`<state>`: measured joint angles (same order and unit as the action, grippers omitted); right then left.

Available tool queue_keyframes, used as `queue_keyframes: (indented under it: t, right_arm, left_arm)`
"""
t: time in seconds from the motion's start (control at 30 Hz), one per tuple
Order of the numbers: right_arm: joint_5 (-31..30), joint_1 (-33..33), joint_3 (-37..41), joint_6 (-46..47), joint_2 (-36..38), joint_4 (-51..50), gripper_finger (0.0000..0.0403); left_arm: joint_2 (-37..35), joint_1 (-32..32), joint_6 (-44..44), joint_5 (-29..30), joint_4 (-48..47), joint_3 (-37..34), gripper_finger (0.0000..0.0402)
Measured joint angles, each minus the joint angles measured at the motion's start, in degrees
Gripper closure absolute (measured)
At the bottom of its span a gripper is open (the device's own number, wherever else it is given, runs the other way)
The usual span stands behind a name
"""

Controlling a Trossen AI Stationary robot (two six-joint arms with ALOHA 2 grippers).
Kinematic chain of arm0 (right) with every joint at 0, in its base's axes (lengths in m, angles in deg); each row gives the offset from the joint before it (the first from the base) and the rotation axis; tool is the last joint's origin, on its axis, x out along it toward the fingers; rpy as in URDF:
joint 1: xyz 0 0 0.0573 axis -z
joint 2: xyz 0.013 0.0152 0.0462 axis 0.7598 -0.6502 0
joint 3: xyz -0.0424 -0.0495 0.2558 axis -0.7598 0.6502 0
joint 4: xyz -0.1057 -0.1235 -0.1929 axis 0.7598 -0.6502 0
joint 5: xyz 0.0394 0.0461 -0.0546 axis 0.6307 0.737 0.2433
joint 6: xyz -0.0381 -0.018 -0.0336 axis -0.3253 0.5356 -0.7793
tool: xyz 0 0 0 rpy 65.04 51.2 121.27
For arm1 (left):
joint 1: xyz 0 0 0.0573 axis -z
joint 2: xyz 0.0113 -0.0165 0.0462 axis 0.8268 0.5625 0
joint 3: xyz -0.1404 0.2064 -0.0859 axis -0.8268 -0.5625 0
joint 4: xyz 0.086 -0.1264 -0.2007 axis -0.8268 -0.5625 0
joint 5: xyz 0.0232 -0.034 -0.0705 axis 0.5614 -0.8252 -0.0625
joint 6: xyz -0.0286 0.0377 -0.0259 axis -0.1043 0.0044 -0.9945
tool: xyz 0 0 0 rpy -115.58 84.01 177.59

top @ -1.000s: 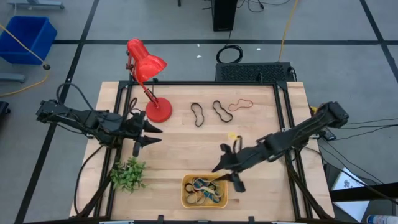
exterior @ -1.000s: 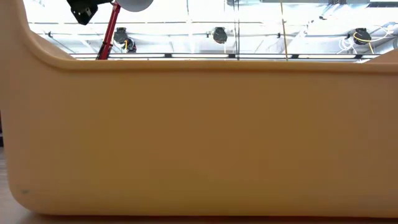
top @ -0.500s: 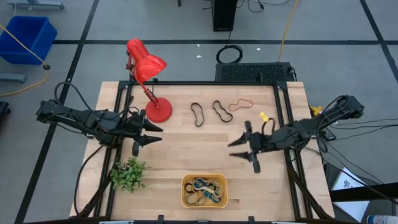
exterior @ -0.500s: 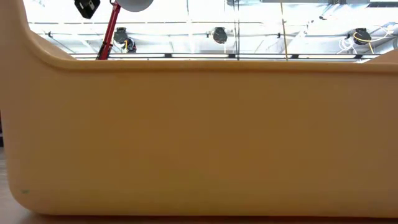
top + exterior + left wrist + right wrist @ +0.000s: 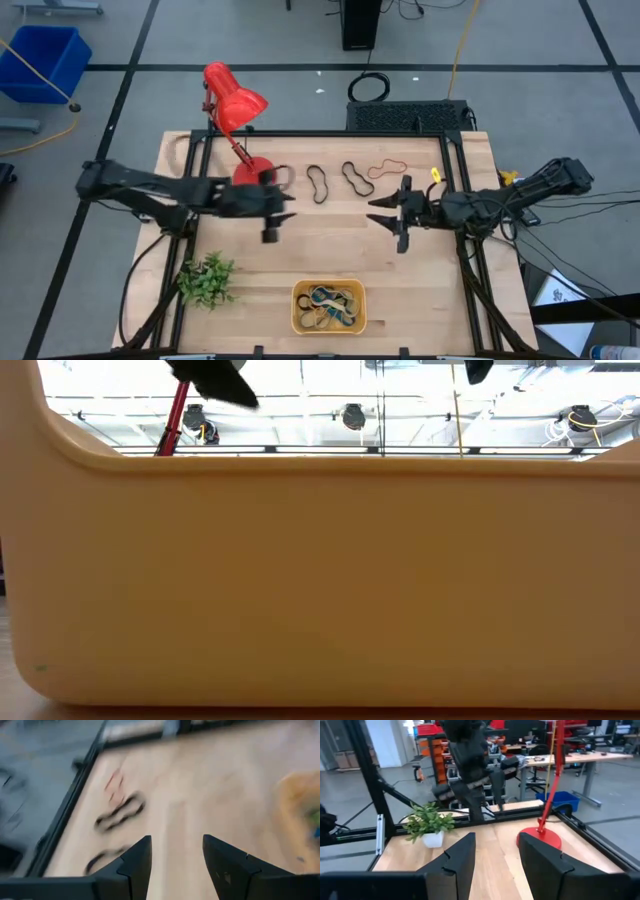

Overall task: Pick and place rubber bands into bin
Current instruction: Put the left black rubber band into the bin

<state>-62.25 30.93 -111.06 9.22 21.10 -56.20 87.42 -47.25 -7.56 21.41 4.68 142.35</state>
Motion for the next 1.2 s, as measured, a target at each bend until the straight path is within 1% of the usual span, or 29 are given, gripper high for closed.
queue_keyframes:
  t: [0.1,0.2,0.27,0.43,0.57,0.7,0.87,1.07,1.2]
  right_arm:
    - [0.1,1.1,0.6,1.3,0.0,0.0,0.0259]
    - [0.1,1.5,0.7,1.8,0.0,0.0,0.0259]
    - [0.2,1.7,0.7,1.9,0.0,0.0,0.0259]
    - [0.2,1.7,0.7,2.2,0.0,0.1,0.0259]
    - [0.2,1.7,0.7,2.7,0.0,0.0,0.0259]
    - [0.2,1.7,0.7,2.7,0.0,0.0,0.0259]
    - [0.2,1.7,0.7,2.7,0.0,-0.1,0.0259]
    - [0.2,1.7,0.7,2.7,0.0,-0.1,0.0259]
    - [0.2,1.7,0.7,2.7,0.0,-0.1,0.0259]
  left_arm:
    - [8.7,-3.5,0.1,2.4,-7.6,6.6,0.0218]
    - [16.3,-7.1,-2.8,2.7,-12.8,11.7,0.0218]
    - [20.7,-9.3,-4.2,1.1,-13.9,14.3,0.0218]
    - [30.4,-13.0,-4.0,-4.5,-13.6,19.1,0.0218]
    - [36.5,-14.6,-4.6,-4.7,-13.4,22.2,0.0218]
    - [41.1,-15.8,-7.3,-4.7,-13.4,23.9,0.0218]
    - [45.2,-17.0,-9.5,-5.2,-13.1,24.0,0.0218]
    - [48.5,-18.4,-10.6,-8.0,-12.3,24.0,0.0218]
    - [49.0,-19.1,-10.6,-9.5,-10.9,24.0,0.0218]
